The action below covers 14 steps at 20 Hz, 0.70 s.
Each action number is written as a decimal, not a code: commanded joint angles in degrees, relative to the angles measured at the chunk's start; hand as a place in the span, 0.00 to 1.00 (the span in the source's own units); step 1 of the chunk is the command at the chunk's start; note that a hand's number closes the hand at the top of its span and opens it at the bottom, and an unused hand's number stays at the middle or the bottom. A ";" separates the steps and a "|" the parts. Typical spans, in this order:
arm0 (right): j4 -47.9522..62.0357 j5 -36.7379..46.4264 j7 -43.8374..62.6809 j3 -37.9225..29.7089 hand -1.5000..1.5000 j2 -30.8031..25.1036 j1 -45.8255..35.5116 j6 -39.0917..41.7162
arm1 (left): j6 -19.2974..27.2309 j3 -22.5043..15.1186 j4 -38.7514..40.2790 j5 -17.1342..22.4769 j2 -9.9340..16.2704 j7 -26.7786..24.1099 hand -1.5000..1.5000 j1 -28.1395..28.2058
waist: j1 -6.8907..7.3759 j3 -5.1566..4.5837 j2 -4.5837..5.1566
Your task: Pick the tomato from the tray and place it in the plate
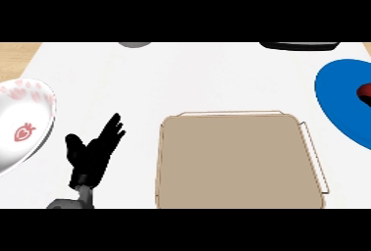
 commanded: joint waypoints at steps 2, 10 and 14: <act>0.95 -7.13 -9.82 -7.39 0.00 1.13 0.05 0.21 | 0.07 -0.16 0.36 0.30 -0.21 2.07 0.50 0.85 | -0.19 -0.16 0.19; 6.56 -13.18 -13.16 -12.64 0.00 -5.27 3.84 15.71 | -0.92 1.61 -0.71 1.00 1.34 1.95 0.50 2.46 | -1.29 -0.42 -0.45; 7.18 -13.95 -15.87 -11.93 0.00 -6.60 7.80 26.65 | -0.28 1.45 0.93 0.68 -0.02 2.76 0.50 0.42 | -2.13 -0.50 -0.72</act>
